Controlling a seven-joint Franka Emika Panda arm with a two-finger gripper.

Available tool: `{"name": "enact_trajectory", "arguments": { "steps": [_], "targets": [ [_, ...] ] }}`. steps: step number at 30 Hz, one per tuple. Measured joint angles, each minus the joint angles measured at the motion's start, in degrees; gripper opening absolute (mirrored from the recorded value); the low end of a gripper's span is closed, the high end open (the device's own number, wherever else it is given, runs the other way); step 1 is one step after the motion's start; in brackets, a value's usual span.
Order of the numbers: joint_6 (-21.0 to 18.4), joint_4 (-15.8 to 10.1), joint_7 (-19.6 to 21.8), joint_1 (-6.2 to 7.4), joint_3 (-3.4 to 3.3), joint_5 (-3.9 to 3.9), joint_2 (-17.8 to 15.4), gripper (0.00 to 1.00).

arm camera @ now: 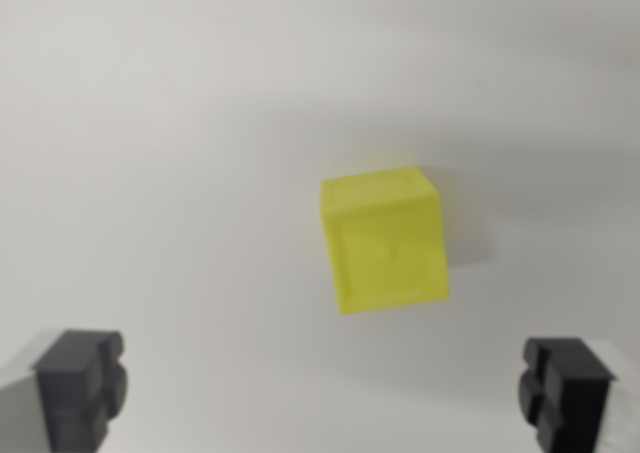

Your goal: Pick yellow cube

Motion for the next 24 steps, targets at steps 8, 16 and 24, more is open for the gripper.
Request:
{"name": "enact_trajectory", "arguments": {
  "steps": [8, 16, 24],
  "targets": [
    [3.1, -1.2, -2.2, -0.78, 0.0, 0.19, 1.8, 1.0],
    [6.2, -2.2, -4.4, -1.57, 0.01, 0.43, 3.8, 1.0],
    [9.2, -2.9, -6.8, -2.36, 0.02, 0.73, 5.9, 1.0]
  ]
}}
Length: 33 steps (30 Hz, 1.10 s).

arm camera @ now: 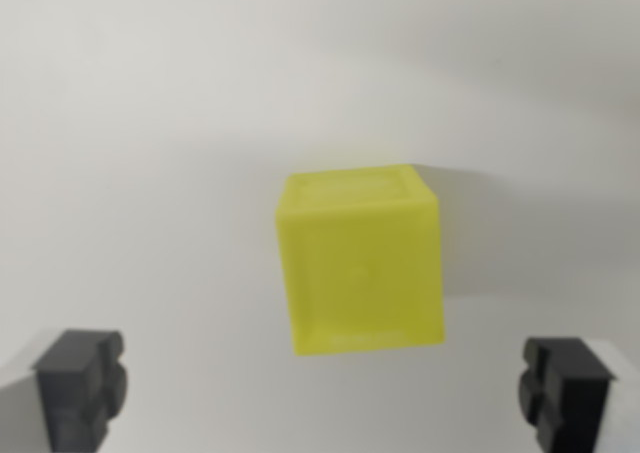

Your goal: Pick yellow cube

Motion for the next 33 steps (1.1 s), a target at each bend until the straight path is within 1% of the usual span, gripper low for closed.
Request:
{"name": "enact_trajectory", "arguments": {
  "steps": [19, 24, 33],
  "targets": [
    [6.7, -0.9, -5.7, -1.87, 0.02, 0.96, 5.6, 1.0],
    [7.8, -0.8, -6.1, -1.95, 0.01, 1.05, 6.8, 1.0],
    [10.4, -0.1, -6.4, -1.99, 0.01, 1.19, 10.1, 1.0]
  ]
}}
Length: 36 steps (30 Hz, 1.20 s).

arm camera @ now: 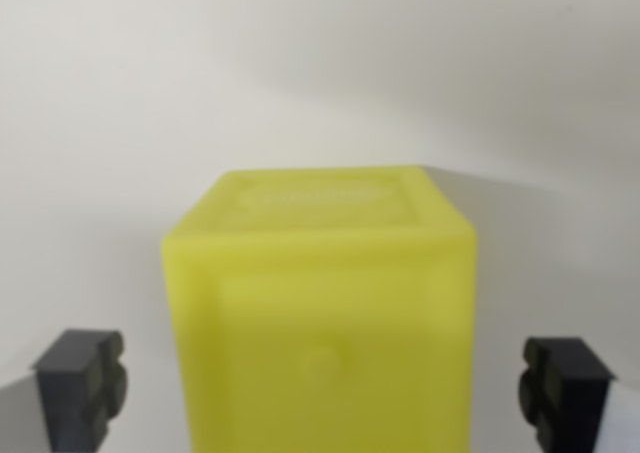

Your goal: Pick yellow cube

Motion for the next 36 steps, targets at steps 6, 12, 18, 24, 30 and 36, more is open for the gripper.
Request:
{"name": "enact_trajectory", "arguments": {
  "steps": [6, 12, 18, 24, 30, 36],
  "targets": [
    [1.7, 0.6, -0.2, -0.02, 0.0, 0.11, 2.3, 1.0],
    [2.4, 0.9, -0.4, -0.04, 0.0, 0.22, 3.2, 1.0],
    [2.4, 0.9, -0.5, -0.04, -0.01, 0.26, 3.2, 0.0],
    [1.7, 0.6, -0.5, -0.04, -0.01, 0.26, 2.2, 0.0],
    [0.1, -0.1, -0.5, -0.04, -0.01, 0.26, 0.0, 0.0],
    [-1.5, -0.6, -0.4, -0.04, -0.01, 0.22, -2.2, 0.0]
  ]
}}
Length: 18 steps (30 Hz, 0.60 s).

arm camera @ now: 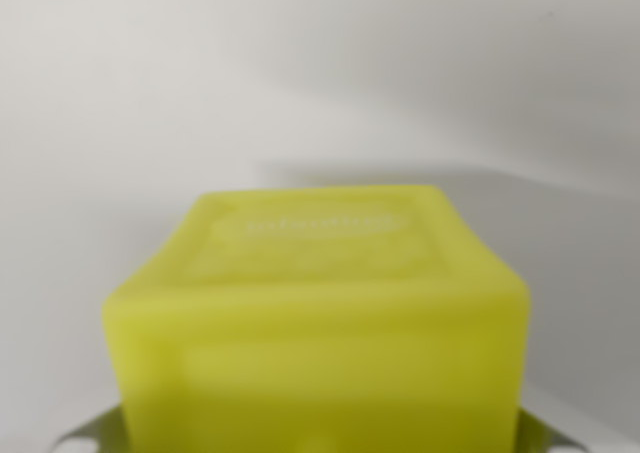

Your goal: Pick yellow cube

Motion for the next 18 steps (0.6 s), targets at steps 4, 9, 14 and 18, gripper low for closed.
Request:
{"name": "enact_trajectory", "arguments": {
  "steps": [4, 9, 14, 18],
  "targets": [
    [-1.2, -0.3, 0.0, 0.0, 0.0, -0.02, -1.5, 0.0],
    [-2.7, -0.7, 0.0, 0.0, 0.0, -0.05, -3.3, 0.0],
    [-4.2, -1.0, 0.1, -0.01, 0.0, -0.07, -5.1, 0.0],
    [-5.5, -1.1, 0.1, -0.01, 0.0, -0.09, -6.6, 0.0]
  ]
}}
